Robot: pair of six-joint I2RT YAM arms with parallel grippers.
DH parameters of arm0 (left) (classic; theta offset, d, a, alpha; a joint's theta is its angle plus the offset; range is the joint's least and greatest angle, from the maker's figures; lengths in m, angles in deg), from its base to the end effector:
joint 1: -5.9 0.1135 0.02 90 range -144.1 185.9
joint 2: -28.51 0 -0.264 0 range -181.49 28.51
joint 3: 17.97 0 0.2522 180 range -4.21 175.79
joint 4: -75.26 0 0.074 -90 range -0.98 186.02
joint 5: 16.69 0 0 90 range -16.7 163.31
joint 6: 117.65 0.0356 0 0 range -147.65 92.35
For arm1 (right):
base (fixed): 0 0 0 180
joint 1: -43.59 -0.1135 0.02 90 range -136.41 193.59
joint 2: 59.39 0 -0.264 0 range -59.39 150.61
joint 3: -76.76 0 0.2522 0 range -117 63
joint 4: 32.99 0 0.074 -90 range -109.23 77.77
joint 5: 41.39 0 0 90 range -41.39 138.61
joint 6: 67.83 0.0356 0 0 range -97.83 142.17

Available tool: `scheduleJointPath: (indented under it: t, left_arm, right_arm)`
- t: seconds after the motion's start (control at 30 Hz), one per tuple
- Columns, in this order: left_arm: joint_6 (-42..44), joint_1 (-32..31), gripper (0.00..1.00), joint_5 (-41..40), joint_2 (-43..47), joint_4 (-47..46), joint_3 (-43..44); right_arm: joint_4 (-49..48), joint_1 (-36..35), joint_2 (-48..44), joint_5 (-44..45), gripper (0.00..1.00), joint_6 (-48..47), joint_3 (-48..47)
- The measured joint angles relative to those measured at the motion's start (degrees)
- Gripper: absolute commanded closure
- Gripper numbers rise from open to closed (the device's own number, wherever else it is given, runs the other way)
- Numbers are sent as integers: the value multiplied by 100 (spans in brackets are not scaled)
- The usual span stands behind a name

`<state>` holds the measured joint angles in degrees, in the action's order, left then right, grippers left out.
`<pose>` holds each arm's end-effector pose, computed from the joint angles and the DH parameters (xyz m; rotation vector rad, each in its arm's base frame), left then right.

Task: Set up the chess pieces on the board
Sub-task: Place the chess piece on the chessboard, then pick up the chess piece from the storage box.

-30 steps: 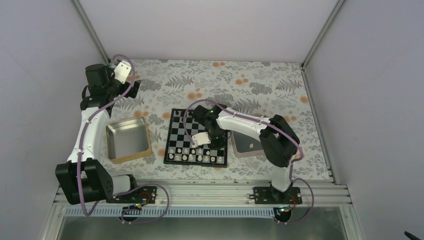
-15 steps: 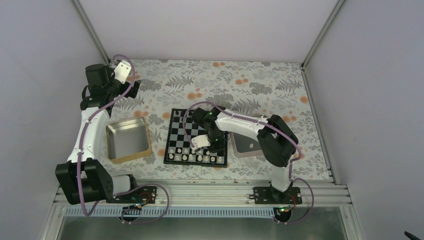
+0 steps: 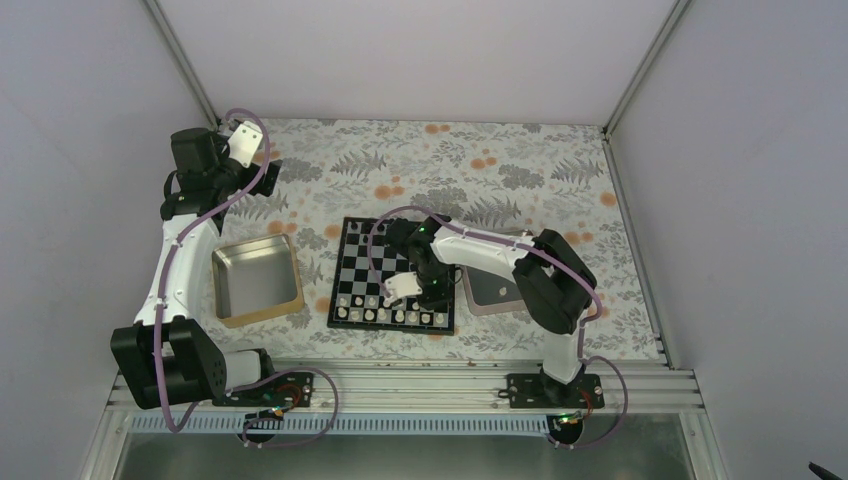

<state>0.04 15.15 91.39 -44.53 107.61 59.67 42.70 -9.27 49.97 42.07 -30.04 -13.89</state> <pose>0.2878 0.0357 0.3360 0.5155 1.9638 0.0816 0.2008 0.2719 0.1726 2.4242 -1.8662 -0.1741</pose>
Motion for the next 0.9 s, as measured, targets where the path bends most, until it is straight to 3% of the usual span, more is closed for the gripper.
scheduleJointPath:
  t: [0.2,0.5,0.7,0.9]
  left_arm:
    - [0,0,0,0,0,0,0]
    - [0,2,0,2,0,0,0]
    - [2,0,0,24,0,0,0]
    - [2,2,0,24,0,0,0]
  right_arm:
    - [-31,72,-142,66,74,9,0]
    - [352,680,-1207,140,67,24,4]
    - [586,1676,-2087,306,62,-2,374]
    - [492,2638,-2144,586,60,-101,1038]
